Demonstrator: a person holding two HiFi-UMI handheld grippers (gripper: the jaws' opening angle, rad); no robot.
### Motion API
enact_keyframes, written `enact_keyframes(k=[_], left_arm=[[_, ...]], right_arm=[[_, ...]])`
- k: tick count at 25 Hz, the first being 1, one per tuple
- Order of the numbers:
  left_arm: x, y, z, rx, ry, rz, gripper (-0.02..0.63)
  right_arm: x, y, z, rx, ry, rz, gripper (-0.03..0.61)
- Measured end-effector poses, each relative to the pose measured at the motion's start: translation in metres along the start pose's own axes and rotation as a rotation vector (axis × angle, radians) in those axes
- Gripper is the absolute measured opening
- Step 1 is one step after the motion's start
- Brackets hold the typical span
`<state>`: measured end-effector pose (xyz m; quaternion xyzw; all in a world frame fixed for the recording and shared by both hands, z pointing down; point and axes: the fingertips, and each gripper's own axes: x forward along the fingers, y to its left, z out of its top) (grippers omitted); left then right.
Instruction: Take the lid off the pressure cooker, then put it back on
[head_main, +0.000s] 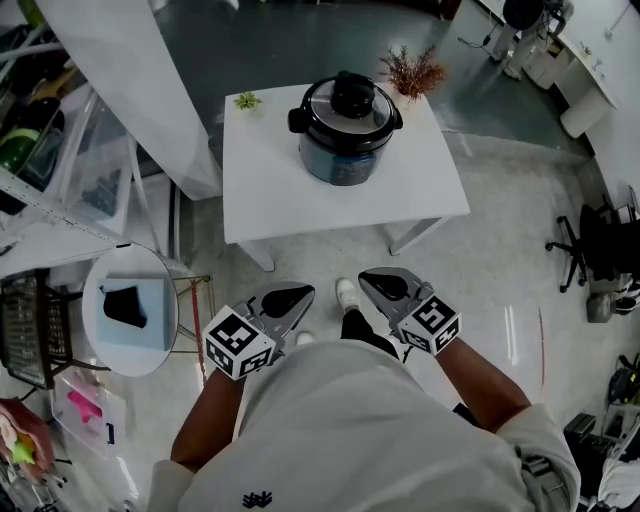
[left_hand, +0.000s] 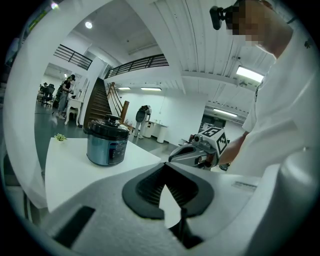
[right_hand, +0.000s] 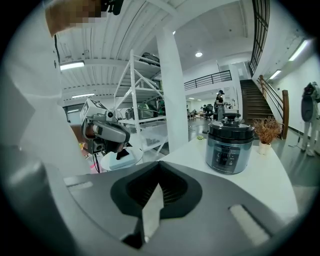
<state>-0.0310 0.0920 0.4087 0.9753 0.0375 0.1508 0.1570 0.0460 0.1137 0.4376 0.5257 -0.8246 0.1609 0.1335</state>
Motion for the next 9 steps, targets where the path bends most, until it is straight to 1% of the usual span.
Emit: enact_keyframes(k=[9], left_arm=[[-0.017,-0.001,-0.005,-0.006,-0.005,0.003,0.006]], right_arm=[[0.008,0.015,0.003,-0.020,0.014,0.011,0.012]])
